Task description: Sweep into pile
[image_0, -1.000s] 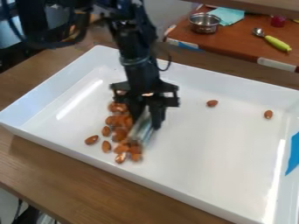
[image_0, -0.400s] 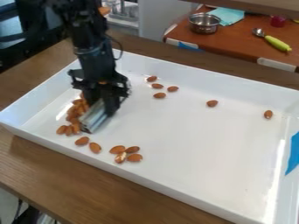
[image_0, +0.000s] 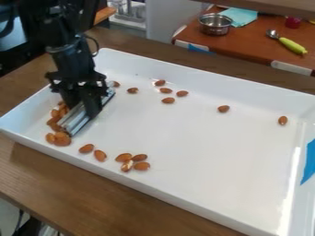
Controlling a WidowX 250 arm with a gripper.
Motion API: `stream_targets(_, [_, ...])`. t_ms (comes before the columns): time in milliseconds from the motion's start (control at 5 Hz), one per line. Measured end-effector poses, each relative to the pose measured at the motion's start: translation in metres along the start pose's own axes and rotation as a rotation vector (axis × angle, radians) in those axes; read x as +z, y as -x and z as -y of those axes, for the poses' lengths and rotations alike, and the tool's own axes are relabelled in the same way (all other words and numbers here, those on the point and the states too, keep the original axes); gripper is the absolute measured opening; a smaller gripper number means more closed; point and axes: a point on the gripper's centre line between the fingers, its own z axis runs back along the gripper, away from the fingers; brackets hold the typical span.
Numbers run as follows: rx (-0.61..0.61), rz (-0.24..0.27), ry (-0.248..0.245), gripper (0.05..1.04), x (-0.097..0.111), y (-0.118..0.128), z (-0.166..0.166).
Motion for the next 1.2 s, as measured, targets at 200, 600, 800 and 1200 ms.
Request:
stream_targets(200, [0.067, -0.031, 0.100, 0.379, 0.003, 0.006, 0.020])
stream_targets(600, [0.042, 0.006, 0.150, 0.379, 0.031, 0.008, 0.088])
stream_targets(800, [-0.018, 0.042, 0.122, 0.379, 0.032, 0.017, 0.128])
stream_targets(1200, [-0.055, 0.106, 0.034, 0.379, -0.001, 0.034, 0.157])
